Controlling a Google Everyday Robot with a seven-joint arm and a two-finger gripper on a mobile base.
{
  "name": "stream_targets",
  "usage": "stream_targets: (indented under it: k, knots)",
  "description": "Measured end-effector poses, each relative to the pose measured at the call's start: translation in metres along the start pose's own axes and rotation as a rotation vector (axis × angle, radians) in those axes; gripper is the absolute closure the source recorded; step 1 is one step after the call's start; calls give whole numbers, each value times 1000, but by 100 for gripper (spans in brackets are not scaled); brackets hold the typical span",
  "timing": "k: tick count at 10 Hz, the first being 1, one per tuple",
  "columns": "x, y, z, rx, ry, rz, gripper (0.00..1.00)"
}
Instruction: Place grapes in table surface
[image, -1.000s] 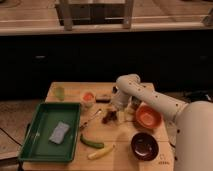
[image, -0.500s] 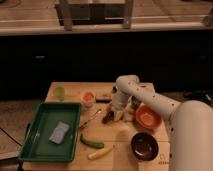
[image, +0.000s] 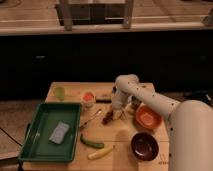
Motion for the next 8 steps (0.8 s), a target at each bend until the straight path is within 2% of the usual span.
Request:
stream_targets:
  k: [1, 2, 5, 8]
  knots:
    - [2, 0, -2, 2, 8, -3, 100]
    - [1, -4, -17, 18, 18, -11, 100]
    - [-4, -9, -40, 39, 28, -25, 100]
    - [-13, -11, -58, 43, 34, -46, 100]
